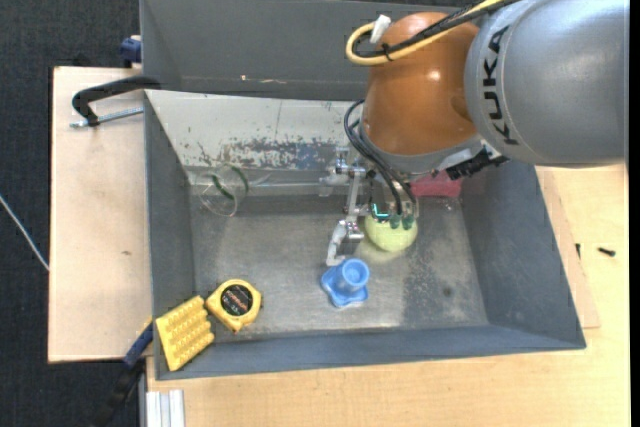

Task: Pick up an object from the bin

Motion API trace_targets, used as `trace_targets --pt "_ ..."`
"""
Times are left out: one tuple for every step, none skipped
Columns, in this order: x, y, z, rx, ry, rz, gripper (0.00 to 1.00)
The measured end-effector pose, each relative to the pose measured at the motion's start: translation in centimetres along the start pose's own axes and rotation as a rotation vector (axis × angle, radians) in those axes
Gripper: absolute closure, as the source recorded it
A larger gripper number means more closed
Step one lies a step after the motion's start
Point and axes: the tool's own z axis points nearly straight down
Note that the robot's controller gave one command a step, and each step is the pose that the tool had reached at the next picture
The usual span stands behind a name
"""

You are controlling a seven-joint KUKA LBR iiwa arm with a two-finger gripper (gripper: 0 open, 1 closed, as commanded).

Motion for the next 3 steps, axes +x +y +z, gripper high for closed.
trace_targets --pt "-0.2 0.0 -0.5 -0.001 -0.008 0.001 0.0" --pt "1.9 -2.5 4.7 0.0 -0.01 -0.12 0.0" --pt "4.8 -5.7 4.9 0.003 -0.007 -0.172 0.0"
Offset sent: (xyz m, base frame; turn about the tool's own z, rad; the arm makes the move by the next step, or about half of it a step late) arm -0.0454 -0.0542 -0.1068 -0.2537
